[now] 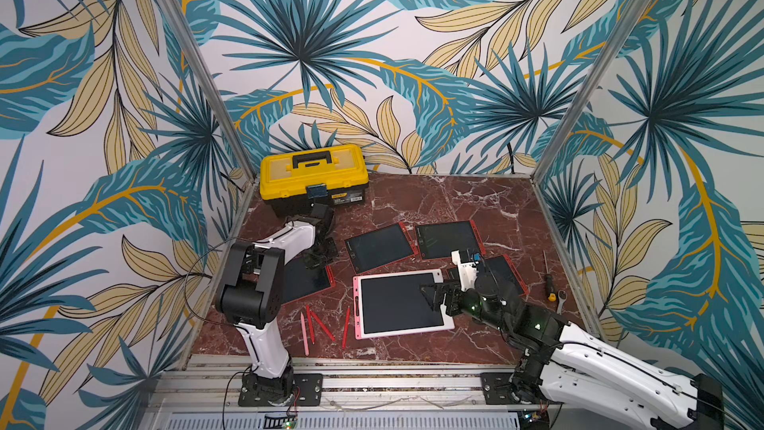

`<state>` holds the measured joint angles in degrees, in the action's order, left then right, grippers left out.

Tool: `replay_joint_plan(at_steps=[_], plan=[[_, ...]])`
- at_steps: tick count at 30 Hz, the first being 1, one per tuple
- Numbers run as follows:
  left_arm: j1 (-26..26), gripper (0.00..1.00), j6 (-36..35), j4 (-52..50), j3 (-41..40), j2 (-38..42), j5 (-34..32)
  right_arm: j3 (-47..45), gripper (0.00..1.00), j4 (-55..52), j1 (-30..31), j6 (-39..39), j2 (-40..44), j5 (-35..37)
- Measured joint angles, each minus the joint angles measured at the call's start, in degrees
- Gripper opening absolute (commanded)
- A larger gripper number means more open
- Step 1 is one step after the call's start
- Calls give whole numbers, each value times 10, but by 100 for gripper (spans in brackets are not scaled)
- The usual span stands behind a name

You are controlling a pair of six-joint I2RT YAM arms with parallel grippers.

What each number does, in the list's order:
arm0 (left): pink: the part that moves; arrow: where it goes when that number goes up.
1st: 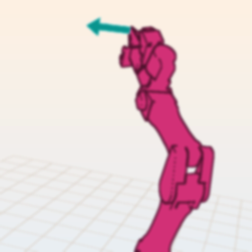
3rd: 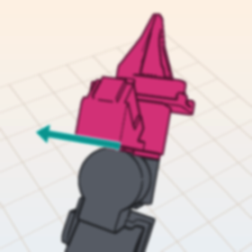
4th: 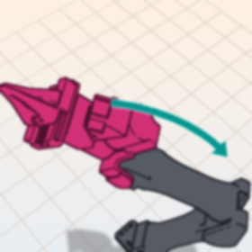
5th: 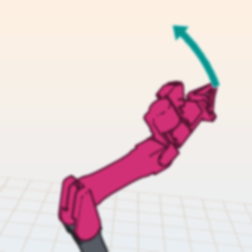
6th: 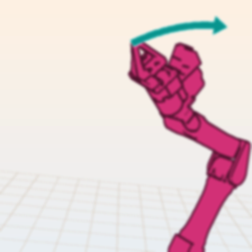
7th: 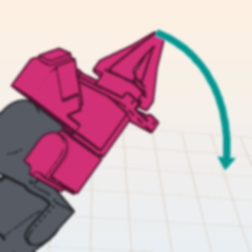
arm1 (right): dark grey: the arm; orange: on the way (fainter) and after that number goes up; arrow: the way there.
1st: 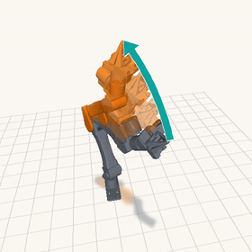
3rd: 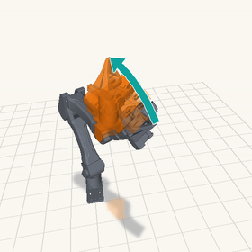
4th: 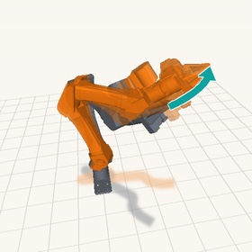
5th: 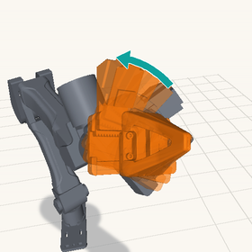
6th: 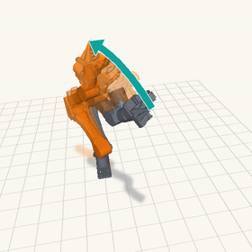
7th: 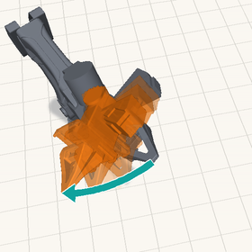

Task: Place the stylus back onto the writing tablet
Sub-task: Place the stylus on the writing tablet.

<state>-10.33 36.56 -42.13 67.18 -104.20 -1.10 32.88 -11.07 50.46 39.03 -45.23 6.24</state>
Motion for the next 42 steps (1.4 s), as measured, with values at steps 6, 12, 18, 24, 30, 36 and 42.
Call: replay_joint_plan(at_steps=[6, 12, 18, 24, 30, 36, 42], plan=[[3, 18, -1, 0, 0, 0, 0, 0, 100, 0, 0, 0, -2, 0], [7, 20, -1, 2, 0, 3, 5, 0, 99, 0, 0, 0, -2, 0], [7, 18, -3, 1, 0, 15, 10, 0, 100, 0, 0, 0, -9, 0], [7, 12, -3, 1, 0, 15, 9, 0, 100, 0, 0, 1, -10, 0], [7, 7, -9, 1, 0, 15, 13, 0, 100, 0, 0, 2, -10, 0], [7, 2, -12, 1, 0, 15, 17, 0, 100, 0, 0, 2, -10, 0], [8, 0, -12, 1, 0, 12, 22, 0, 100, 0, 0, 4, -10, 0]])
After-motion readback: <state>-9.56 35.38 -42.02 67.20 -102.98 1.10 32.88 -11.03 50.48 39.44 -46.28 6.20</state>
